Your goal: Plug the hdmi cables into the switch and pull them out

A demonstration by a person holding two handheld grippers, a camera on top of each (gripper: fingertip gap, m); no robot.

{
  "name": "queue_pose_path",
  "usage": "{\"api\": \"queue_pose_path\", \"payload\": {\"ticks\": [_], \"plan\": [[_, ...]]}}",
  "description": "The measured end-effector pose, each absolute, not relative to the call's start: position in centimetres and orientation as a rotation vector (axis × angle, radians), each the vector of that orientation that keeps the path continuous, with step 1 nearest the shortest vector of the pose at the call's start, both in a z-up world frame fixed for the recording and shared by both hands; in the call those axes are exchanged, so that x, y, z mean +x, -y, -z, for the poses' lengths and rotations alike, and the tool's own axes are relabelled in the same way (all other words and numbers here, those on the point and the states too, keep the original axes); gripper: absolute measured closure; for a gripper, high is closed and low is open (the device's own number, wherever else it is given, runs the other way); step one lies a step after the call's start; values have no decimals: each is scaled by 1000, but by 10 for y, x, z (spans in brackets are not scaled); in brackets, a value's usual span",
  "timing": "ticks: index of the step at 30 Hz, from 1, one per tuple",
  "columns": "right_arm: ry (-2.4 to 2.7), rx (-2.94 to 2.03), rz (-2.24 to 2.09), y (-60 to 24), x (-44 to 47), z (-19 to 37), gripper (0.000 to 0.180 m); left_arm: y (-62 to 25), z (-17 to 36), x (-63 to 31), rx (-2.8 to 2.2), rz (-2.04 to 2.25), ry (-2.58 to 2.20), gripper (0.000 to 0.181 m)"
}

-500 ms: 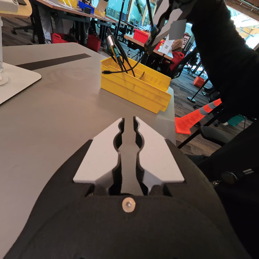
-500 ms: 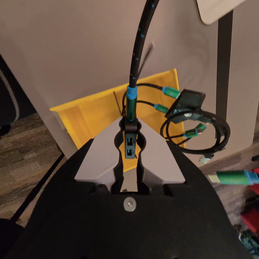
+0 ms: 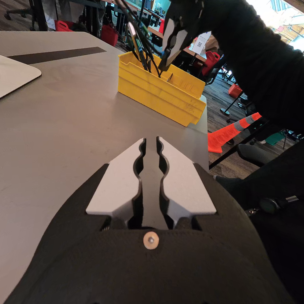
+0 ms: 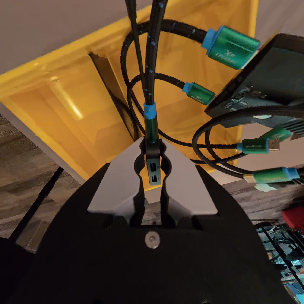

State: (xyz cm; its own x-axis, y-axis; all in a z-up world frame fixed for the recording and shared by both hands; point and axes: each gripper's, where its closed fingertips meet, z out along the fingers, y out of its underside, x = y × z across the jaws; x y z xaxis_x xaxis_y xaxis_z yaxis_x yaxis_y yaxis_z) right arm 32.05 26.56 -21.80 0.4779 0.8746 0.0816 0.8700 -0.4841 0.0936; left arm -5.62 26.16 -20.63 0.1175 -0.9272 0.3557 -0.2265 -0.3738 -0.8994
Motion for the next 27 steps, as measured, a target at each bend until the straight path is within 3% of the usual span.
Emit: {"api": "queue_pose_path", "payload": {"ticks": [13,21,27], "plan": [[-1420,2427,-95,-251,347,291,168,-261,215,-55,-1737,1307,-1140,171],[-1449,2513,-169,-260,341,255,133,-262,215,-54,-1739,1312,-1135,171],[-1434,2657,-260,-263,342,210,133,-261,211,-53,-1734,1291,-1140,169]]}}
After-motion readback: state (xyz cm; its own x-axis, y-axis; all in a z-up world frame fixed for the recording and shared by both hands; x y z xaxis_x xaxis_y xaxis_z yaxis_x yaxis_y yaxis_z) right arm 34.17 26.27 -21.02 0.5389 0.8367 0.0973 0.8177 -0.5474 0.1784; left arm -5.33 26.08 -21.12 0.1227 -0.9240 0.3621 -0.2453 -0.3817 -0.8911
